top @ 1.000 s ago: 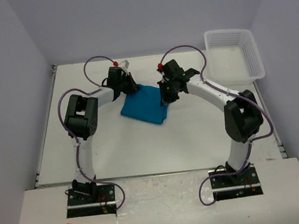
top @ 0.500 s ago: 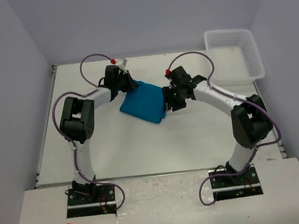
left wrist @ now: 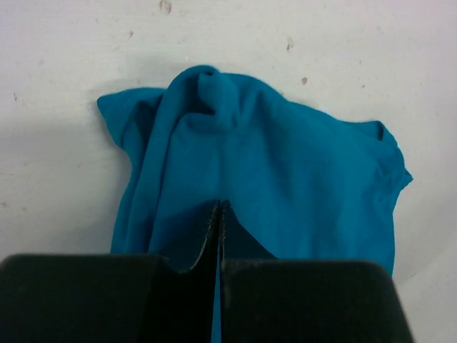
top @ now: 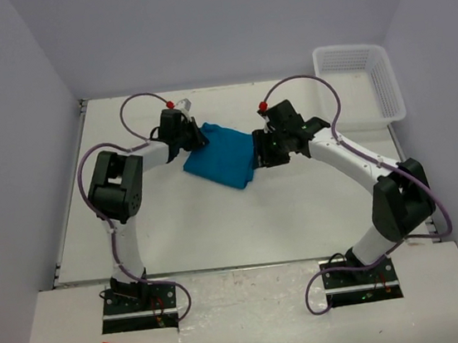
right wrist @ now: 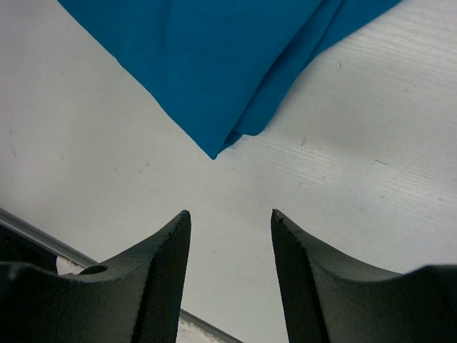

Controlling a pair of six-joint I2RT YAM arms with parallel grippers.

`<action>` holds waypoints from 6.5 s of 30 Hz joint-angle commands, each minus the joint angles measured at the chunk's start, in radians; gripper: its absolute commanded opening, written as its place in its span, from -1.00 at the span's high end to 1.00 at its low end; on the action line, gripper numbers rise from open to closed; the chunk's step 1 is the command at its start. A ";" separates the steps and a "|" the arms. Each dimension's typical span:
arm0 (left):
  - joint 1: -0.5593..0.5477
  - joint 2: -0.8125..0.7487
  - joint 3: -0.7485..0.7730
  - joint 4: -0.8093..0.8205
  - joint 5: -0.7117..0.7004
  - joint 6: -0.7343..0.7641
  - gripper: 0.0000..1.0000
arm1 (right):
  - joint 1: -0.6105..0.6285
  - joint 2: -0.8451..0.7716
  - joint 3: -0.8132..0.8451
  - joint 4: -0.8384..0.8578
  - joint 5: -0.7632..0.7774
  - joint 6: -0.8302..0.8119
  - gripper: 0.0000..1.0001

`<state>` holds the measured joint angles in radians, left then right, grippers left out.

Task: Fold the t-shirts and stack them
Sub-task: Smooth out wrinkles on the folded tshirt, then put the neatly folded tshirt into the corner of the board with the left arm

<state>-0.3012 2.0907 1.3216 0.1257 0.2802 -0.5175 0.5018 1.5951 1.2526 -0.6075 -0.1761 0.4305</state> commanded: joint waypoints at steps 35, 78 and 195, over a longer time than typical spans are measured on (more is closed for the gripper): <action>-0.030 -0.351 -0.107 -0.431 -0.052 0.264 -0.51 | 0.034 -0.240 -0.165 0.051 -0.046 -0.009 -0.04; 0.028 0.035 0.019 -0.558 0.393 0.399 -0.34 | 0.032 -0.365 -0.228 0.069 -0.042 -0.033 -0.09; 0.470 0.529 1.058 -0.538 -0.753 0.616 1.00 | 0.119 -0.517 -0.219 -0.170 0.155 0.047 -0.08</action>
<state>0.1616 2.6019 2.3299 -0.4763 -0.4290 0.1150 0.6189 1.1091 1.0245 -0.7567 -0.0425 0.4603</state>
